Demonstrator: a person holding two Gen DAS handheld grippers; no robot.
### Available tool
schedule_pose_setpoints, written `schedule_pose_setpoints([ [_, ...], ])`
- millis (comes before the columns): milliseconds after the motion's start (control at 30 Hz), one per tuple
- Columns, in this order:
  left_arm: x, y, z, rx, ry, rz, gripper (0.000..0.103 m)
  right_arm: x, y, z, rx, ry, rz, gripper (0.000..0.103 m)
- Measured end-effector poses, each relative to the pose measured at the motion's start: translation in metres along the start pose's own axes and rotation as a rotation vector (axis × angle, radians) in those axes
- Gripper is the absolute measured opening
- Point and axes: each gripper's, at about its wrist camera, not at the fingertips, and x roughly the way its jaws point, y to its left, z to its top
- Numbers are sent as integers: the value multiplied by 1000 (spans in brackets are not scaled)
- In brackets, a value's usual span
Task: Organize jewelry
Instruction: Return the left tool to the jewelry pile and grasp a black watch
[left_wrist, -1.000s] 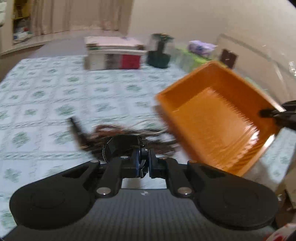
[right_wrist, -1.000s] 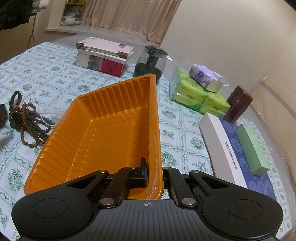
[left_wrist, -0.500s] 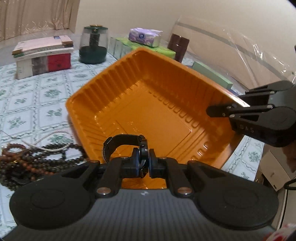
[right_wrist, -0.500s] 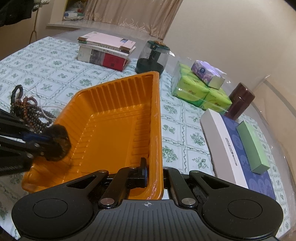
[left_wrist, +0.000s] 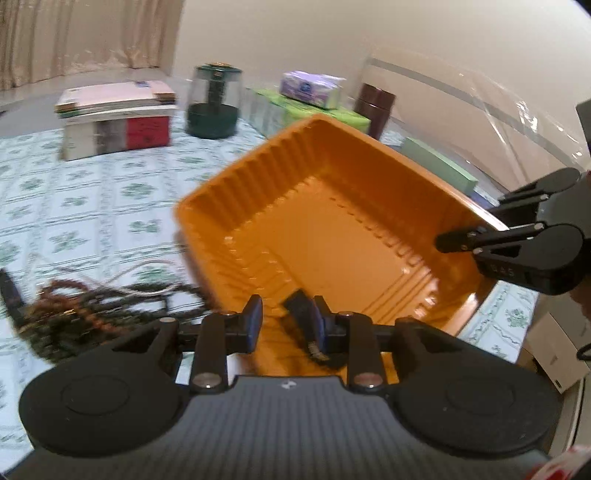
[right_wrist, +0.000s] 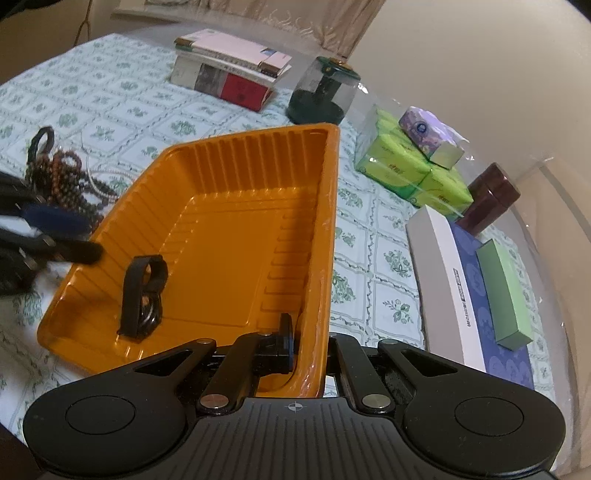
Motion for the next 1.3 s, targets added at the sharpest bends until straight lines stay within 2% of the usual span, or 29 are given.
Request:
schedule_pose_setpoints([
  [100,-14,16,-3,-24,-17,44,31,0,1,1,-22,14,-1,4],
  [467,-48,80,-31,-59,-26,292,36,-1,9,5,-75,55,-19,4],
  [667,-58,108,-52,-88,-7,378,36,-4,13,6,-90,58,-31,4],
  [900,-49,119,-54,-58,-9,410,36,-2,12,6,-74,69,-37,4],
  [1300,-18,90,-40,63,-11,335,35,-1,3,-3,-45,85,-56,4],
])
